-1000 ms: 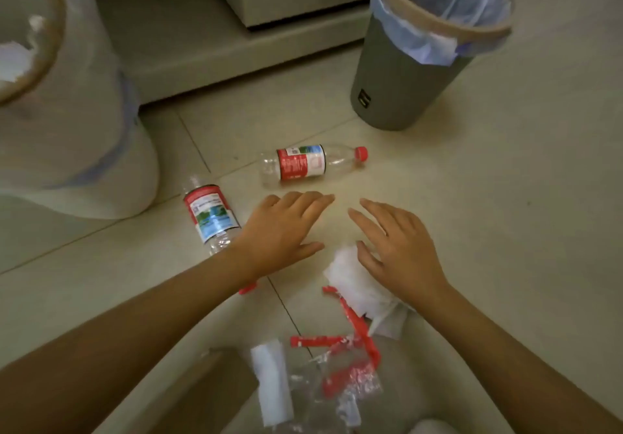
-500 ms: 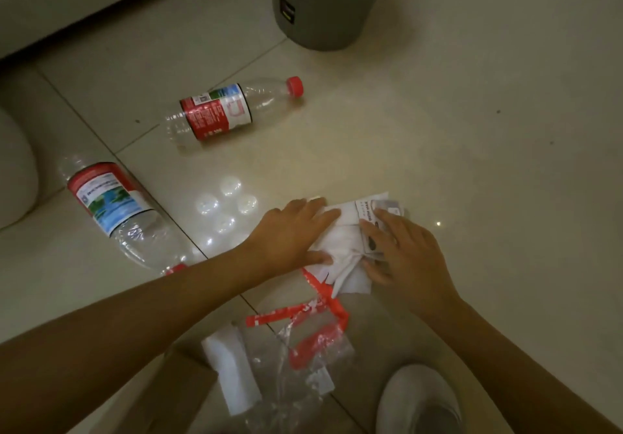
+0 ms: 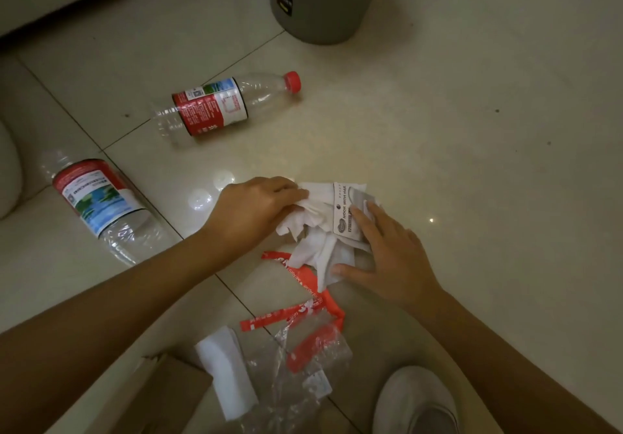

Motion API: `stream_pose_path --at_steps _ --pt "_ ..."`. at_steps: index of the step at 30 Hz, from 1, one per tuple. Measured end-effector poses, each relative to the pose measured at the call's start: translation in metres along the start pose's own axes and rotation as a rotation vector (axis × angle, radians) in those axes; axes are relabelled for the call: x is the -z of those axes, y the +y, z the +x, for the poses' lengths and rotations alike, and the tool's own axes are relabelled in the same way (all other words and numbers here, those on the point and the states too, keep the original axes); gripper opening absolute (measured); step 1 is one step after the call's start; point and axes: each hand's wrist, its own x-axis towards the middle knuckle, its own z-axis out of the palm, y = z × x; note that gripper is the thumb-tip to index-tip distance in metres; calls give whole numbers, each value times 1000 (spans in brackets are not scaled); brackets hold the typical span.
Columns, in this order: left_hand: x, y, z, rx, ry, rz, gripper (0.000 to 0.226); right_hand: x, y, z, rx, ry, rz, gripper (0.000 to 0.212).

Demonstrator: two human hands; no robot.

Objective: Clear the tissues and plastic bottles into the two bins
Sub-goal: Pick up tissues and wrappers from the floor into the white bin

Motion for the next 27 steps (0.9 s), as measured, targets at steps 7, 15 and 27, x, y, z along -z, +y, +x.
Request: stream_pose_path --at_steps 7,15,27 --pt "-10 -21 -21 -5 -48 14 44 -7 -29 26 90 65 -148 99" --pt "-11 -36 -37 0 11 -58 52 -8 -31 40 221 315 -372 67" --pt "19 -49 -56 -63 155 126 43 29 -38 48 493 800 -317 22"
